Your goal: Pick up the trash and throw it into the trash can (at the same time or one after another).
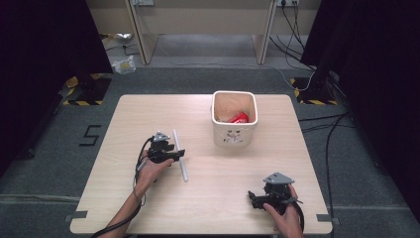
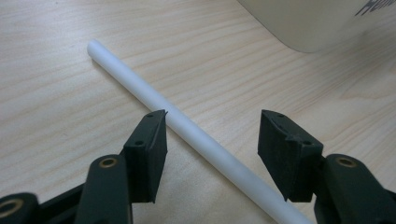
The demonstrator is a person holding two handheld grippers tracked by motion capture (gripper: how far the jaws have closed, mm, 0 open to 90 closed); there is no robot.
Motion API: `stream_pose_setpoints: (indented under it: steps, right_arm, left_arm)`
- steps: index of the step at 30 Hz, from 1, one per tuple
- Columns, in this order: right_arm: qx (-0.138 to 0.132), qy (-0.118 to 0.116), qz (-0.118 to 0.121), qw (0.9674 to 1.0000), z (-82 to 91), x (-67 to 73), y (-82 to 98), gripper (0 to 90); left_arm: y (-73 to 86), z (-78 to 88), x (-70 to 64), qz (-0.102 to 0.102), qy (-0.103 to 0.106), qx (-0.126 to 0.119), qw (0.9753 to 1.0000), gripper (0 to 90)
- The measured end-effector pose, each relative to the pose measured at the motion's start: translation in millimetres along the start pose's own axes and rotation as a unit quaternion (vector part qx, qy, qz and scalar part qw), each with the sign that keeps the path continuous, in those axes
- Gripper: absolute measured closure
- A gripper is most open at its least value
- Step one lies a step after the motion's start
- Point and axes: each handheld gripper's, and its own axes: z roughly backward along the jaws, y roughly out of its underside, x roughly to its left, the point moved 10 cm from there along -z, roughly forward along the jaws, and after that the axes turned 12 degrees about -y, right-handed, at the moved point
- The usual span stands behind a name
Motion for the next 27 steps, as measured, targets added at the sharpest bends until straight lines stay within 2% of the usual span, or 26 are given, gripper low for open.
stream_pose_setpoints:
  steps: [5,10,11,14,20,27]
  right_arm:
    - [0.0,0.0,0.0,1.0,0.0,0.0,0.0,0.7]
    - [0.0,0.0,0.0,1.0,0.0,0.0,0.0,0.7]
    - [-0.001,0.0,0.0,1.0,-0.1,0.0,-0.1,0.7]
    - [-0.001,0.0,0.0,1.0,-0.1,0.0,-0.1,0.7]
    - [-0.001,0.0,0.0,1.0,-0.1,0.0,-0.1,0.7]
    - [0.0,0.0,0.0,1.0,0.0,0.0,0.0,0.7]
  left_arm:
    - [7.5,-7.0,-0.3,-0.012,-0.008,0.013,0.9998,44.7]
    - [7.2,-7.8,0.9,-0.022,-0.014,0.017,0.9995,49.8]
    - [7.9,-7.7,2.1,-0.035,-0.021,0.017,0.999,51.4]
    - [9.2,-6.2,3.5,-0.05,-0.025,0.019,0.9983,56.5]
    - [10.7,-4.2,7.8,-0.059,-0.029,0.021,0.9976,65.0]
    - [11.5,-2.7,12.3,-0.062,-0.031,0.027,0.9973,68.8]
